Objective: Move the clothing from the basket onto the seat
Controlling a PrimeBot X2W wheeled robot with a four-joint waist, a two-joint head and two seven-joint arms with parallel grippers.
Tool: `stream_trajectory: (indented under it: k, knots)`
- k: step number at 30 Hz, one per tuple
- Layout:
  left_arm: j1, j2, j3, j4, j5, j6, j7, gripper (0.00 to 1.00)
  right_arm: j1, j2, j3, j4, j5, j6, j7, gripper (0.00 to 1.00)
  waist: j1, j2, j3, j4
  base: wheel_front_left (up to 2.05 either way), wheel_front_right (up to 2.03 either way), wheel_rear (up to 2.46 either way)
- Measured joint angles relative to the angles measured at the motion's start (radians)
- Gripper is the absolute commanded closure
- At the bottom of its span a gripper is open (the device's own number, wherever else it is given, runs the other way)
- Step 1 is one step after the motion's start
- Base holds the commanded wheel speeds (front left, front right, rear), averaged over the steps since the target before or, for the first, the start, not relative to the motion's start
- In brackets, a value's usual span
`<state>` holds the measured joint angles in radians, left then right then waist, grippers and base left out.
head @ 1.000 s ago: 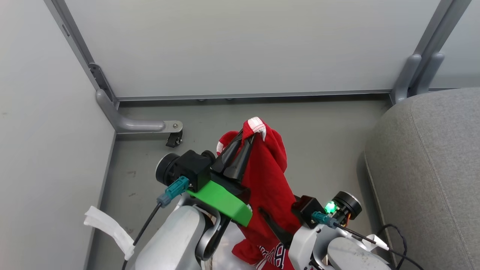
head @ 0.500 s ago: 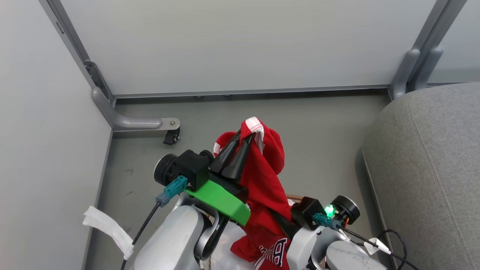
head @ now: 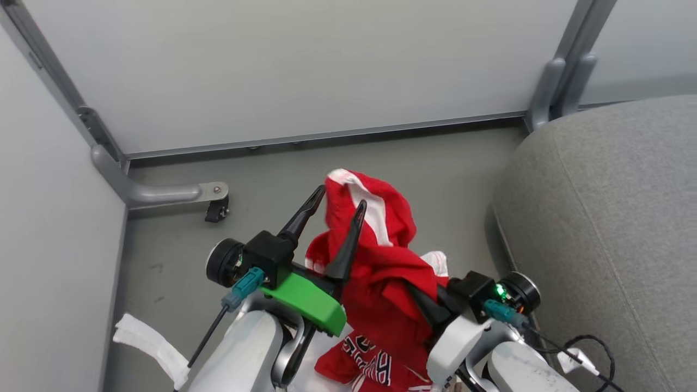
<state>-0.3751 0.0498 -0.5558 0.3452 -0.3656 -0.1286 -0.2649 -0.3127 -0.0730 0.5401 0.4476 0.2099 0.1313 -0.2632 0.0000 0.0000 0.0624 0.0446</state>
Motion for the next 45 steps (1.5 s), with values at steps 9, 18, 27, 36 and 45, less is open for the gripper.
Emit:
stream_trajectory:
  k: [9,18,27,36,45]
  knots:
    - [0.045,0.000,0.034,0.007,0.032,0.000,0.000,0.00,0.055,-0.007,-0.066,-0.122,-0.012,0.000,0.000,1.00,0.0000,0.0000,0.003,-0.140,0.00,0.00,0.00]
    - [0.059,-0.001,0.031,-0.004,0.056,0.000,0.000,0.00,0.077,-0.002,-0.107,-0.175,-0.014,0.000,0.000,1.00,0.0000,0.0001,0.016,-0.315,0.00,0.00,0.00]
    - [0.062,-0.002,0.016,-0.018,0.068,0.000,0.000,0.00,0.079,-0.006,-0.154,-0.201,-0.013,0.000,0.000,1.00,0.0000,0.0000,0.032,-0.481,0.00,0.00,0.00]
    - [0.027,0.020,-0.043,-0.028,0.075,0.000,0.000,0.00,-0.103,-0.112,-0.179,-0.221,-0.053,0.000,0.000,1.00,0.0000,0.0000,0.109,-0.561,0.00,0.00,0.00]
    - [-0.052,0.071,-0.092,-0.045,0.075,0.000,0.000,0.00,-0.438,-0.289,-0.204,-0.178,-0.079,0.000,0.000,1.00,0.0000,0.0001,0.239,-0.525,0.00,0.00,0.00]
